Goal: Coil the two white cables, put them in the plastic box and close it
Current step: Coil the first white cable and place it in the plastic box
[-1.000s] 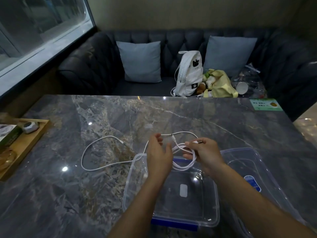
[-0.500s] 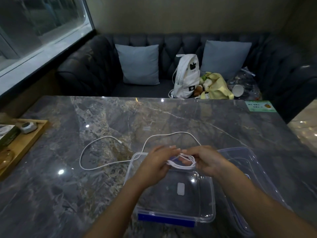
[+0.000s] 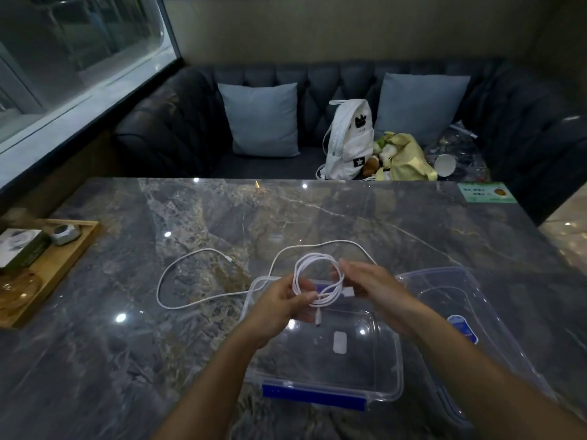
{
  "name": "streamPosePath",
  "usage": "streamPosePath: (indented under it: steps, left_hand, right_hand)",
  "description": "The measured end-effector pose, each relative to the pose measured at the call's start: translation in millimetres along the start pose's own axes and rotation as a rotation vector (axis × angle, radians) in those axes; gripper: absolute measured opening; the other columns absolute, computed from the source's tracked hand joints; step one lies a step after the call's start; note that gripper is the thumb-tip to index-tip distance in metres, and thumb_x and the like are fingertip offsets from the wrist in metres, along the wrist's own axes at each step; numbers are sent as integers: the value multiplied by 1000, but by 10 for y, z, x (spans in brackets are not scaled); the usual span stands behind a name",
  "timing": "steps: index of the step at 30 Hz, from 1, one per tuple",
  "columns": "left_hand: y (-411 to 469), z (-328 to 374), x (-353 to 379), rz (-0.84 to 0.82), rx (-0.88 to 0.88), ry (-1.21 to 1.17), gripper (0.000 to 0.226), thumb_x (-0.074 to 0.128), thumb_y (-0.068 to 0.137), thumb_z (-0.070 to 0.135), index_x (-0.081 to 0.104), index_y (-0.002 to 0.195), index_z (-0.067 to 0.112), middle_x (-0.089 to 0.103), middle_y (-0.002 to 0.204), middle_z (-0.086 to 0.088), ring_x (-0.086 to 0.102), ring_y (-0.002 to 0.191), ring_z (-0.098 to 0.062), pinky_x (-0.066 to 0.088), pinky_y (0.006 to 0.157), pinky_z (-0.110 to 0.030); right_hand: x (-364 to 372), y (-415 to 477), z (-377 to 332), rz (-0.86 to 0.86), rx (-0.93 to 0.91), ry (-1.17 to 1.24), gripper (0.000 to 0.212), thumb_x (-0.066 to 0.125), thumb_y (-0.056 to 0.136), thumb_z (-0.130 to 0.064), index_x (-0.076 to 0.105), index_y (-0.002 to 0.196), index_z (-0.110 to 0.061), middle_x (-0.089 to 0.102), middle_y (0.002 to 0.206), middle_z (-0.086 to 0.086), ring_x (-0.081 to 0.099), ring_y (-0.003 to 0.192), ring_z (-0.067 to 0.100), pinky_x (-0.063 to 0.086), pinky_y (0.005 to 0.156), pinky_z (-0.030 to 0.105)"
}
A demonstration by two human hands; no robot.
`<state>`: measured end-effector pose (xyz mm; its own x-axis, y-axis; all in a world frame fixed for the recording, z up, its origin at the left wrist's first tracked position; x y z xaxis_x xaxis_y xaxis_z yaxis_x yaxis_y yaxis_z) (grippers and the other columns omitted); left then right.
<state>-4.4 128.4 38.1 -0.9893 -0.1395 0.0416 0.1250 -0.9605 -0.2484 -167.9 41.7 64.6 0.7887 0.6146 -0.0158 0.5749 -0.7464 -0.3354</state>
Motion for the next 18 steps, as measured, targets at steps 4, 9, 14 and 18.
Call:
streamPosePath:
  steps: [4, 9, 14, 18]
  left_hand:
    - [-52, -21, -47, 56, -22, -32, 15, 61, 85, 5, 58, 99, 10, 73, 69, 1, 69, 62, -14, 57, 56, -26]
    - [-103, -79, -39, 225, -72, 18, 15, 63, 84, 7, 57, 96, 15, 69, 72, -6, 64, 55, -13, 54, 49, -24]
    - [-73, -250, 18, 367, -120, 171, 20, 61, 86, 9, 47, 92, 22, 63, 77, -8, 61, 56, -14, 50, 46, -24]
    - [-13, -436, 65, 439, -250, 371, 20, 61, 84, 10, 45, 87, 22, 64, 85, -14, 64, 74, -30, 57, 71, -44]
  right_hand:
    - [100, -6, 74, -7, -57, -85, 13, 62, 85, -16, 68, 93, -7, 70, 89, 14, 64, 78, 17, 49, 73, 25]
    - [221, 62, 247, 76, 13, -68, 9, 63, 84, -9, 66, 77, -6, 65, 58, 1, 56, 48, 5, 41, 43, 12]
    - [348, 140, 458, 157, 105, -76, 21, 63, 84, -8, 59, 64, -13, 61, 50, -3, 54, 37, -1, 40, 36, 12]
    - [393, 148, 596, 162, 187, -223, 21, 64, 84, -14, 54, 66, -14, 61, 56, 2, 55, 47, 10, 43, 42, 20]
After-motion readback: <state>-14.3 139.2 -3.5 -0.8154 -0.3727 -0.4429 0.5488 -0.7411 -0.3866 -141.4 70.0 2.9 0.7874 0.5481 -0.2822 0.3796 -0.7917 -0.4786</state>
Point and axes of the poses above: each hand's wrist, its own y-axis towards the middle knuckle, its own x-axis out of the palm, z = x × y, the point moved 1 cm from there along y, towards the middle knuckle
